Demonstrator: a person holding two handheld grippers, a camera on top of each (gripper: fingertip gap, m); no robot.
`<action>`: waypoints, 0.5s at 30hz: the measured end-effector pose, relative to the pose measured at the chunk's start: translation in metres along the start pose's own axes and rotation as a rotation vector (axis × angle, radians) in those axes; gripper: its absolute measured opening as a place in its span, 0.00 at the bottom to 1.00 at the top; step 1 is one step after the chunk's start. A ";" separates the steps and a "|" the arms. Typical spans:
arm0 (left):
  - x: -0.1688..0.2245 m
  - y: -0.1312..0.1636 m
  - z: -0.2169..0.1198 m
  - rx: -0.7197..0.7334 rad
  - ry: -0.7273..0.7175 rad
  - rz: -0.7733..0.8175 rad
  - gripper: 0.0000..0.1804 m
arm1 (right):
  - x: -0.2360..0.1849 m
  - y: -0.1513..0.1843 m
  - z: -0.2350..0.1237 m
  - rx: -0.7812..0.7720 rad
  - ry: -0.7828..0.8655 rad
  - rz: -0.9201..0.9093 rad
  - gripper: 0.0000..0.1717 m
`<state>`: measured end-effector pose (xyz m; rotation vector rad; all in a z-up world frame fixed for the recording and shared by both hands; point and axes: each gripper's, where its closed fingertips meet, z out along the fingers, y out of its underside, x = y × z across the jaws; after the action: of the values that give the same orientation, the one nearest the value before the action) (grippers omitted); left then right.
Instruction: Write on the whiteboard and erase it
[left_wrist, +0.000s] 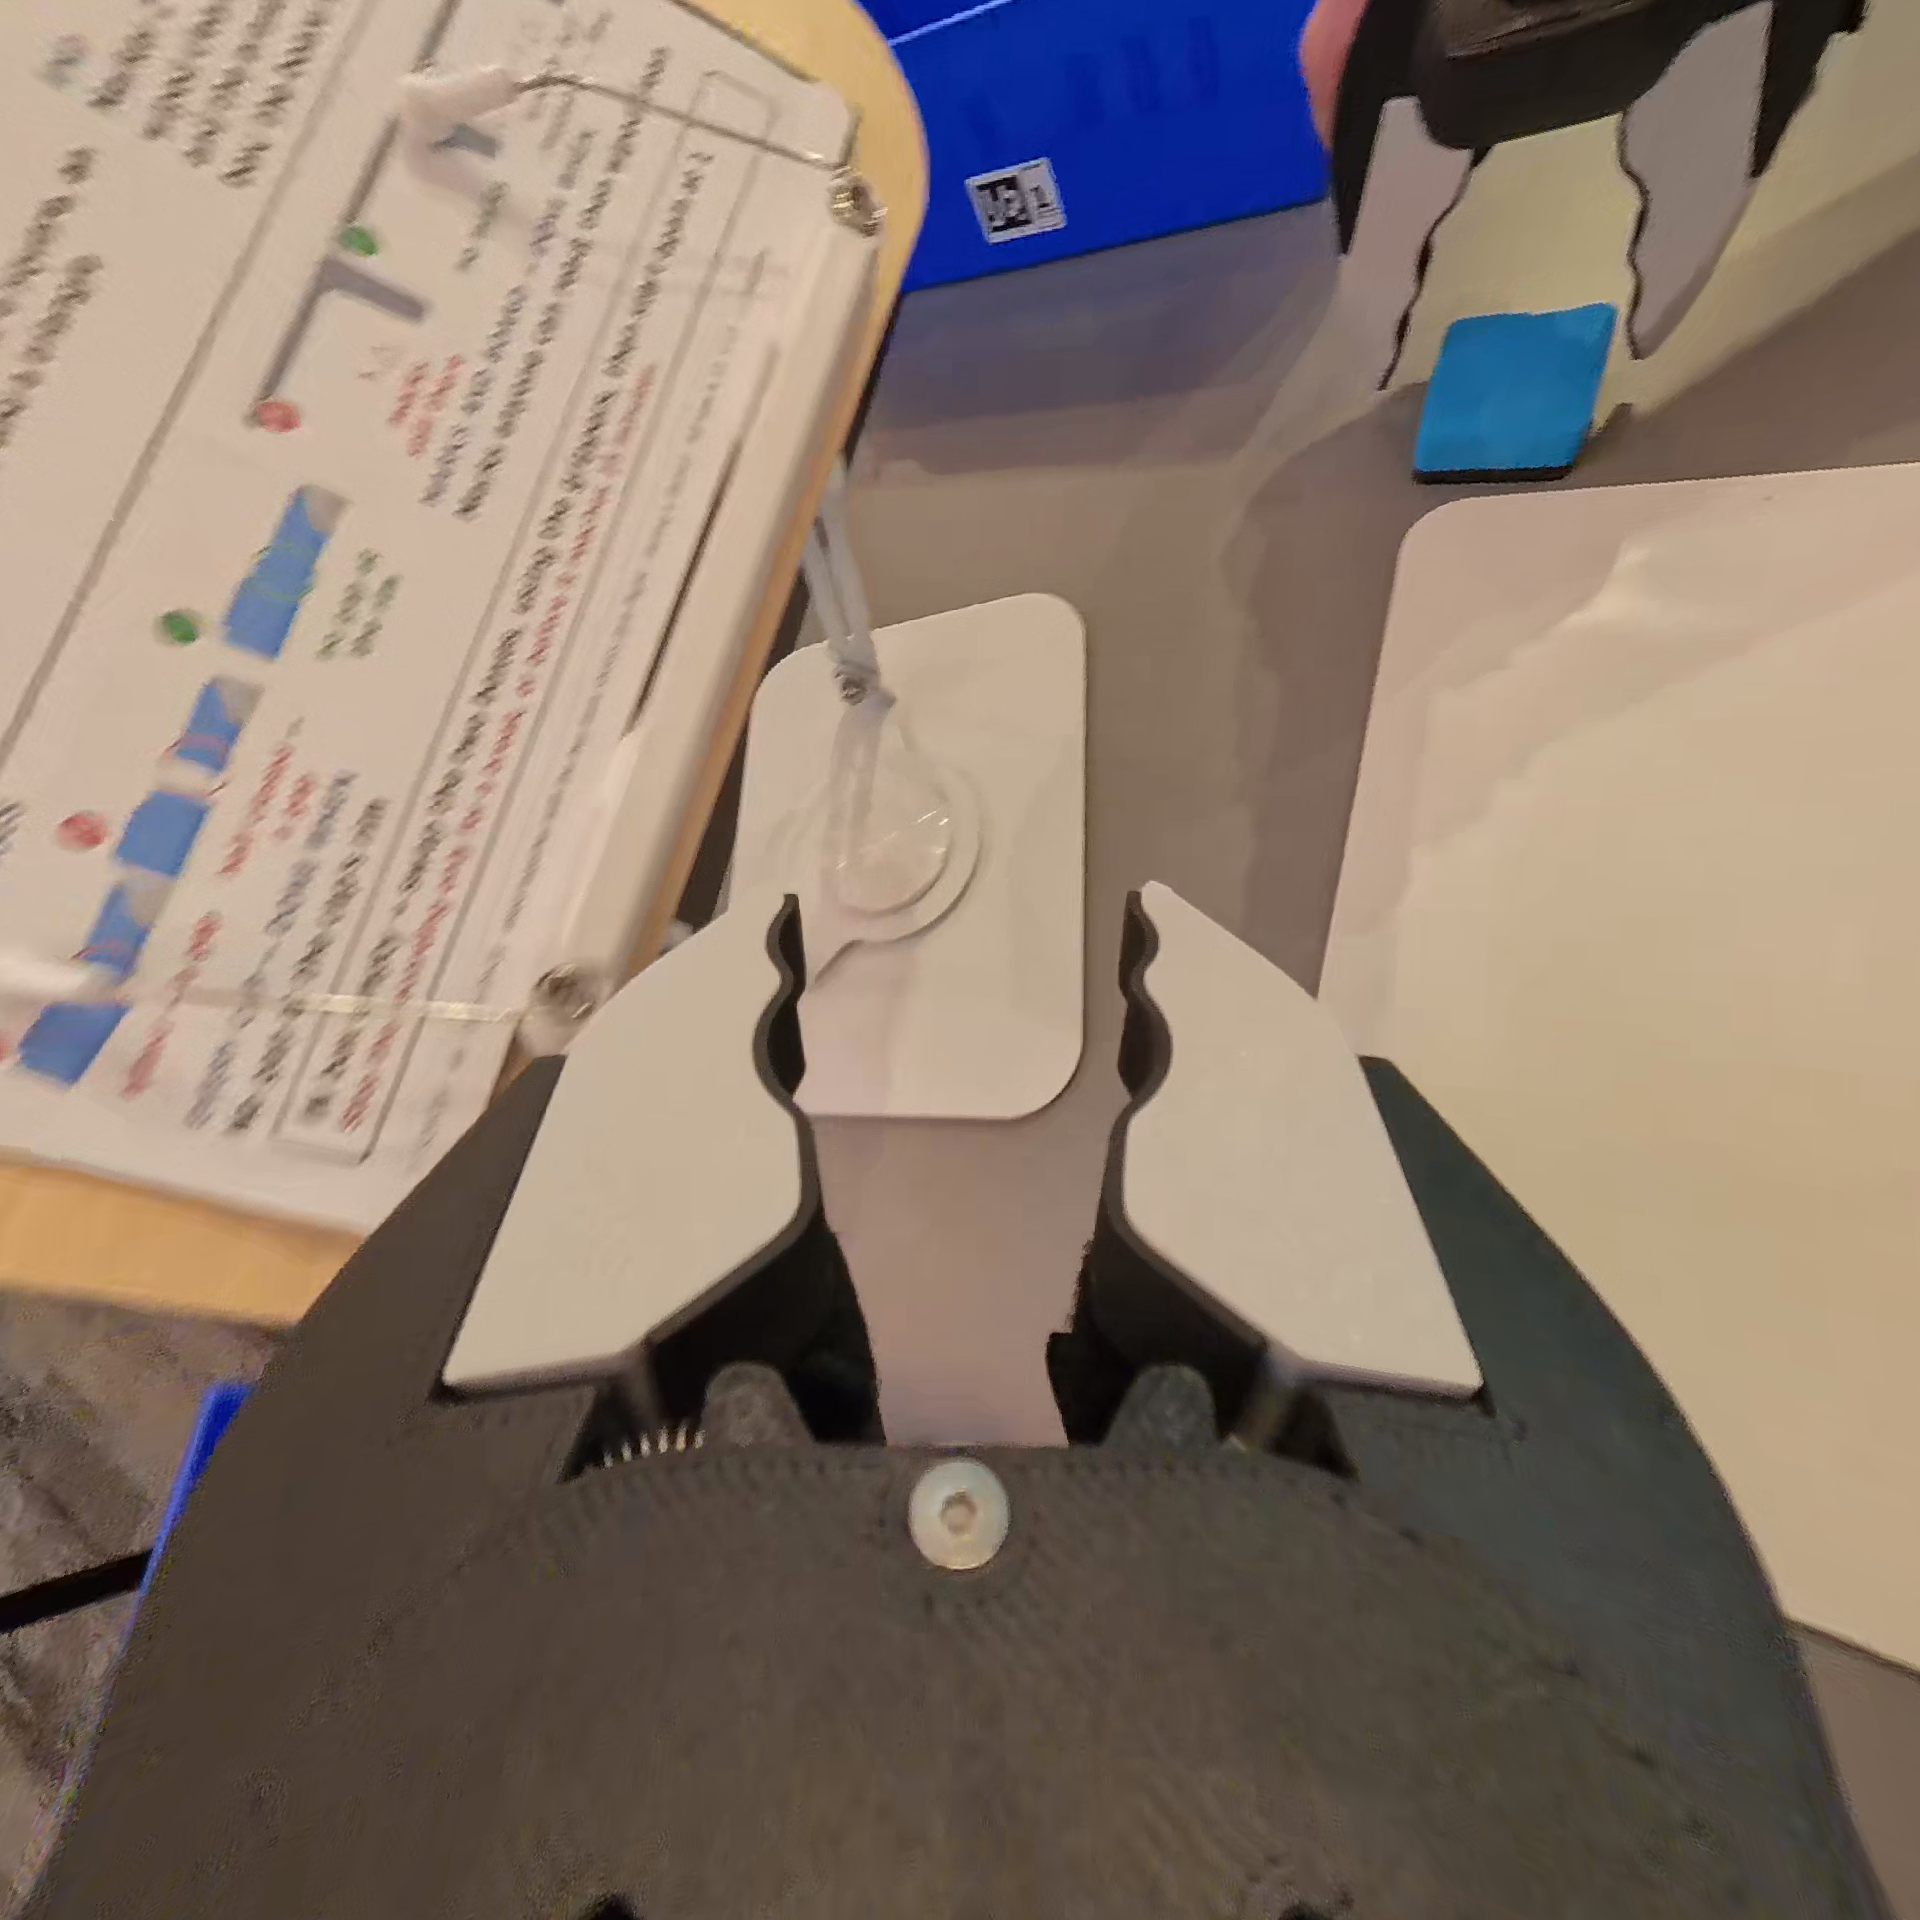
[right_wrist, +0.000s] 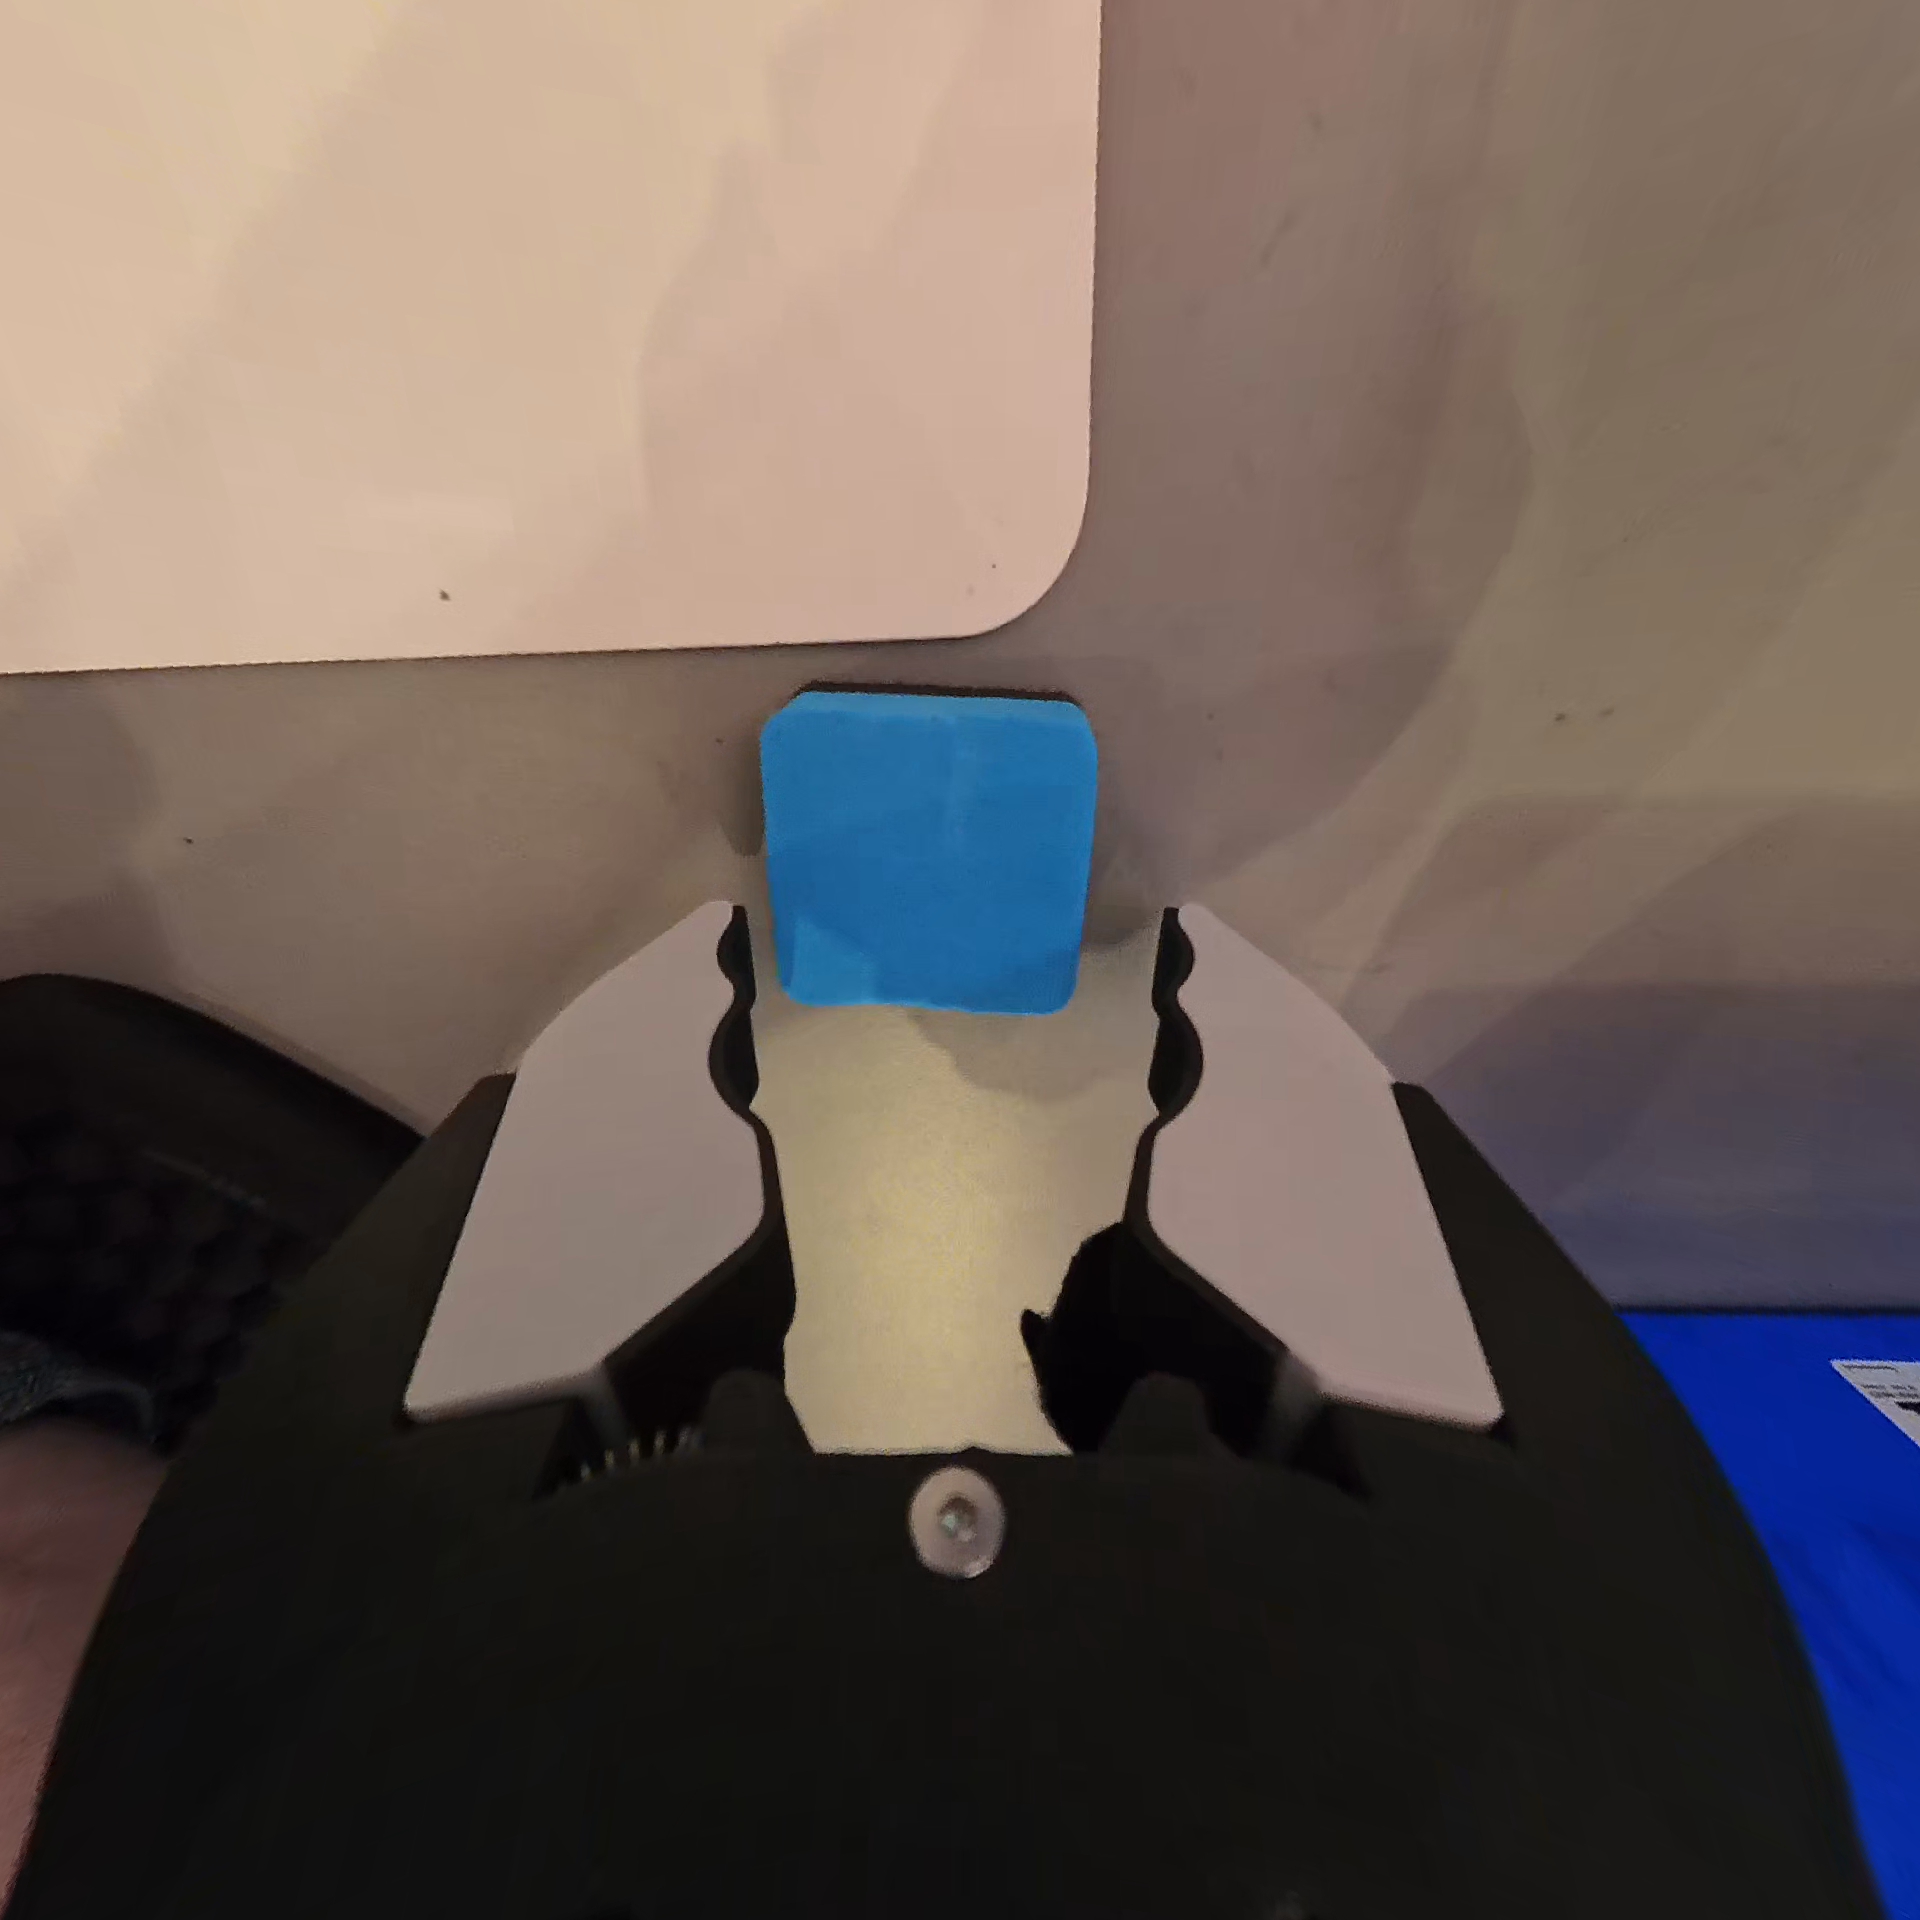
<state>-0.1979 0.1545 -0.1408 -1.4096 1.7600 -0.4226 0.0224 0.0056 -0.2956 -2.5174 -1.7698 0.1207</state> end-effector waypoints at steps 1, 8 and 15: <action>-0.007 0.004 -0.008 -0.004 -0.017 -0.011 0.32 | 0.000 0.000 -0.001 0.000 0.003 -0.001 0.46; -0.094 0.074 -0.083 -0.096 -0.282 -0.242 0.30 | 0.006 -0.015 -0.021 0.084 0.077 -0.007 0.44; -0.137 0.224 -0.094 -0.386 -0.398 -0.672 0.31 | 0.017 -0.015 -0.024 0.091 0.136 0.003 0.43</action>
<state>-0.4093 0.3304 -0.1871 -2.1899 1.0466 -0.1229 0.0166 0.0270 -0.2712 -2.4037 -1.6708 0.0291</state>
